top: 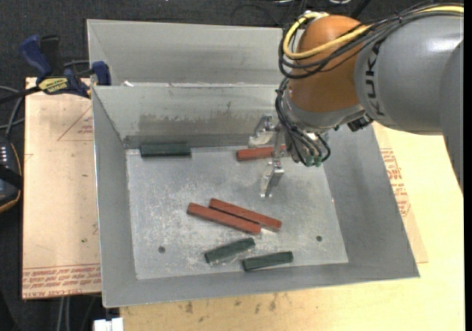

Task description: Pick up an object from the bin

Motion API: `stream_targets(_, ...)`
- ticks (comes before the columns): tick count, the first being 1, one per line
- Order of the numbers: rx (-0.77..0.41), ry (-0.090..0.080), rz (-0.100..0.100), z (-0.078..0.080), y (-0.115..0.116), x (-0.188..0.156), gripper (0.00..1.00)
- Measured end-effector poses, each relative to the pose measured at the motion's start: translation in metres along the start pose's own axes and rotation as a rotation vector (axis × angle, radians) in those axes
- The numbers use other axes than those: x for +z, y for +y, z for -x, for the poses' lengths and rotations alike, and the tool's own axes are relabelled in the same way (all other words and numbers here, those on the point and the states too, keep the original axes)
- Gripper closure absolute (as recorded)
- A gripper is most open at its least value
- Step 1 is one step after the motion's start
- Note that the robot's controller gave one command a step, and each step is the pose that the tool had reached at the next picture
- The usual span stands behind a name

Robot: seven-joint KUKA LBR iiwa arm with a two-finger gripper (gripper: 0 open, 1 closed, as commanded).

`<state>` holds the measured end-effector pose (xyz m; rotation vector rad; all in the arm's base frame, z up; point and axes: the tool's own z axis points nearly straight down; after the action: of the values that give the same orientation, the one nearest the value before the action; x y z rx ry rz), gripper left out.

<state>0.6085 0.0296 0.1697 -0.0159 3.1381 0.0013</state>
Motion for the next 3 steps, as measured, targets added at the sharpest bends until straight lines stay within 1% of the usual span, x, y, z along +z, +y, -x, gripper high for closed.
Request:
stream_targets(1,0.000,0.000,0.000,0.000,0.000,0.000,0.00)
stream_targets(2,-0.053,-0.001,-0.001,-0.037,0.027,0.043,0.00)
stream_targets(3,0.180,0.002,0.000,-0.066,0.046,0.075,1.00)
